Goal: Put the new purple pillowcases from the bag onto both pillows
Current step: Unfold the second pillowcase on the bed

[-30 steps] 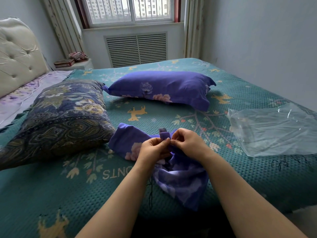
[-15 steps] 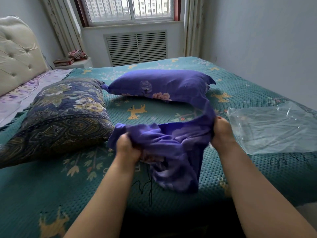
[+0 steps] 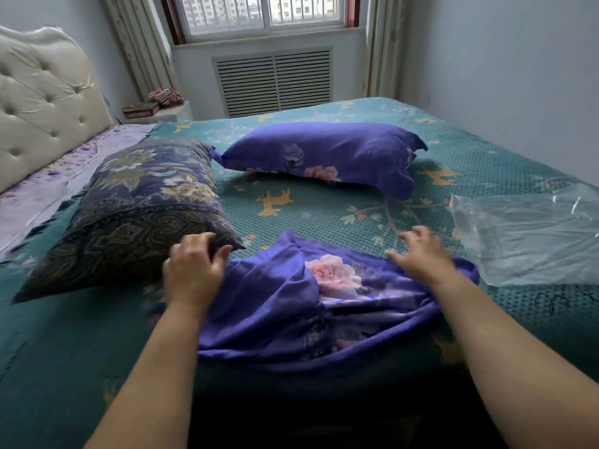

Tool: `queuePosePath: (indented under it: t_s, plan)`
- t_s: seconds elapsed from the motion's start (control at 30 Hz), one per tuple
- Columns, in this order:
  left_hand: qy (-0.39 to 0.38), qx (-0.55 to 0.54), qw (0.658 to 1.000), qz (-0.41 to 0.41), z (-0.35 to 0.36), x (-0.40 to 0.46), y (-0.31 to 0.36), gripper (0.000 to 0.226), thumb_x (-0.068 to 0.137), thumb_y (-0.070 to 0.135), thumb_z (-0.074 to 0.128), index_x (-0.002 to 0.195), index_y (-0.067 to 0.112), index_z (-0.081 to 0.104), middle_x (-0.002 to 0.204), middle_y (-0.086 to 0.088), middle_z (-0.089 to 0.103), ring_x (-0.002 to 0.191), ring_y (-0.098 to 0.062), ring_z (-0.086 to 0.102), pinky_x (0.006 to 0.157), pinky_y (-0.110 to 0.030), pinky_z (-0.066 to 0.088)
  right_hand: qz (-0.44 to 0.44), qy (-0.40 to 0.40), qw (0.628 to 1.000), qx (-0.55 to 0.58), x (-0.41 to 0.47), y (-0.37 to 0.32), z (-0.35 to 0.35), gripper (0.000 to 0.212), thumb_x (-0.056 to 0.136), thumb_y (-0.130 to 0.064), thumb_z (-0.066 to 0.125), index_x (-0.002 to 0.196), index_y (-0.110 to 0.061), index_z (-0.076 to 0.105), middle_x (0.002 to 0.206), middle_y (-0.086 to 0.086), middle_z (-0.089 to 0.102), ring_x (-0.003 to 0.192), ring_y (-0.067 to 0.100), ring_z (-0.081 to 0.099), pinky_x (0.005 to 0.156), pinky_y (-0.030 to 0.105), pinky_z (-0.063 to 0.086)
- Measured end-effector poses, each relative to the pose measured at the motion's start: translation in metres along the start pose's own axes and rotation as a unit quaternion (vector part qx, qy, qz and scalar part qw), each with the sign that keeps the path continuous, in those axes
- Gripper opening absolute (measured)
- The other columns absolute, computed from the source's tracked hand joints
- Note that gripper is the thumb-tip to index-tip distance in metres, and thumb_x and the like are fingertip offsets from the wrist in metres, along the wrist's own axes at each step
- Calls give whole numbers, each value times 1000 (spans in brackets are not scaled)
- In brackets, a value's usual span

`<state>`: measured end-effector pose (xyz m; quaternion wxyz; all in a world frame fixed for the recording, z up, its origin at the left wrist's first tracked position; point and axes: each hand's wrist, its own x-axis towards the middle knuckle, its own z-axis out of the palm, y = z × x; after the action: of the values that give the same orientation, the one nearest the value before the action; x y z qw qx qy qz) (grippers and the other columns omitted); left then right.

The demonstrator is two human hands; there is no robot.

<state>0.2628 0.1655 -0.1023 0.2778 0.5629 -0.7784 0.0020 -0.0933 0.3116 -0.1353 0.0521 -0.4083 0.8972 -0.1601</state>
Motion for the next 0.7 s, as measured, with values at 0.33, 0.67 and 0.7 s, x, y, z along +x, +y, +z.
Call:
queuePosePath:
  t_s: [0.33,0.67,0.7]
  plan:
    - [-272,-48,959,62,50,-18,44,15,85,36,63,87,22,68,99,-4,68,100,-24,61,85,-33,47,-85,-166,982,8,-19,-54,62,25,85,-47,58,97,-26,53,117,5,64,105,24,58,82,32,42]
    - [-200,-112,973,-35,50,-2,24,14,84,28,65,86,14,64,92,-13,68,93,-32,63,73,-34,44,70,16,933,353,-1,-66,36,22,94,-25,45,96,-4,51,87,16,63,70,23,65,67,35,50]
    - [-131,-146,978,-64,44,1,24,12,86,24,62,88,12,65,93,-16,69,91,-33,63,71,-34,44,91,69,922,371,3,-62,29,26,93,-26,46,100,-2,52,98,22,62,88,31,64,79,40,47]
